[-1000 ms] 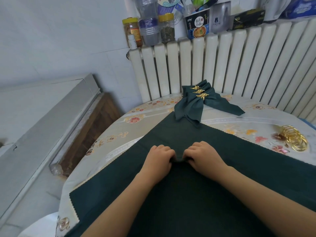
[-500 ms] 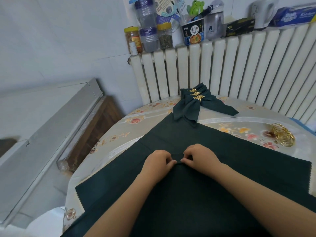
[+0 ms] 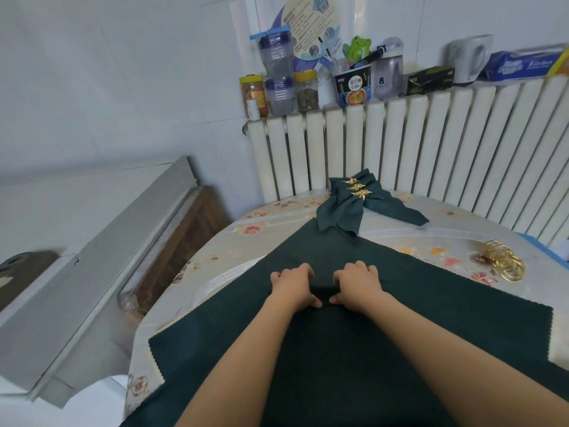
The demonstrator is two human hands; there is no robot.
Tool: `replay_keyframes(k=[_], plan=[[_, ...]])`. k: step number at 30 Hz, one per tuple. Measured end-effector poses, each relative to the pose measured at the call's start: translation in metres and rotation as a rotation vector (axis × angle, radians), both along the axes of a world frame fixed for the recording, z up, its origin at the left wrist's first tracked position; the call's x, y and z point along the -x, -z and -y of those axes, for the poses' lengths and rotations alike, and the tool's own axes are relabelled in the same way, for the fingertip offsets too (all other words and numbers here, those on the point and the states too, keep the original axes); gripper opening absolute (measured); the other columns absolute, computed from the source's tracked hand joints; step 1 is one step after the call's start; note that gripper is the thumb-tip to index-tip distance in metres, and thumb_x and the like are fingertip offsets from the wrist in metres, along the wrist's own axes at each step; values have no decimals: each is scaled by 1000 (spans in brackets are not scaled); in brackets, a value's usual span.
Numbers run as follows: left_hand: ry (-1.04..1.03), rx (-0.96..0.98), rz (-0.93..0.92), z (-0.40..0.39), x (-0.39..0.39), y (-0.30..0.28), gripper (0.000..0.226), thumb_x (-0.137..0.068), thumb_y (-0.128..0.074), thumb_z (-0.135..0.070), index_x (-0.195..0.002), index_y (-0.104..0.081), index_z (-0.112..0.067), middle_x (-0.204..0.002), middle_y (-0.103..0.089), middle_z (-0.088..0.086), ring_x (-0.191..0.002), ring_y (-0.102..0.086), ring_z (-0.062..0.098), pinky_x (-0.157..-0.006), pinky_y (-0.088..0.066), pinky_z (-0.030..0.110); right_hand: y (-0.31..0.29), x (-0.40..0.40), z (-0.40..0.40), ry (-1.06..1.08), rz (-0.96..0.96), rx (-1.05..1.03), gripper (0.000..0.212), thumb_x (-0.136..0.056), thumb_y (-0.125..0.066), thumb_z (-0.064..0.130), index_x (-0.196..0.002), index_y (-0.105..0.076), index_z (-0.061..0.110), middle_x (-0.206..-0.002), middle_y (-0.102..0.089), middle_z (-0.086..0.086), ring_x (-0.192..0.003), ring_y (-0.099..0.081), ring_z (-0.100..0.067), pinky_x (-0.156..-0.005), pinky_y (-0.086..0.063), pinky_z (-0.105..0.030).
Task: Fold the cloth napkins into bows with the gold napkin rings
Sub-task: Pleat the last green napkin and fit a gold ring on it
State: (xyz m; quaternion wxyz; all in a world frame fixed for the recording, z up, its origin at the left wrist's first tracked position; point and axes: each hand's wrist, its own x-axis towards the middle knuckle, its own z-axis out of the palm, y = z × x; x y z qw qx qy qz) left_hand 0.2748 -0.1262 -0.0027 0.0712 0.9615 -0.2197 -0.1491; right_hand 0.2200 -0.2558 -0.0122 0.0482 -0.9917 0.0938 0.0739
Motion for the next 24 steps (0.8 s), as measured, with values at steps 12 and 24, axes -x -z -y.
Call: replay_keyframes(k=[12,24], plan=[[229,223,377,-32,50,21,22,-86,-51,-11,-103,-63,-18,-106,-61,-1,-104,-51,19,-88,-32,28,10,55,1,-195,315,69,16,-93,-46,26,-104,-57,21,-106,-64,4,-101,-51,-18,-73,-23,-26],[73,299,83,-50,66,14,21,-88,-55,-30,-92,-71,-16,-107,-61,-5,-98,-57,11,-88,-47,28,8,80,6,-80,173,-230,23,-92,-51,45,-73,-57,34,-76,-58,13,-79,-53,-8,-65,-43,-23]])
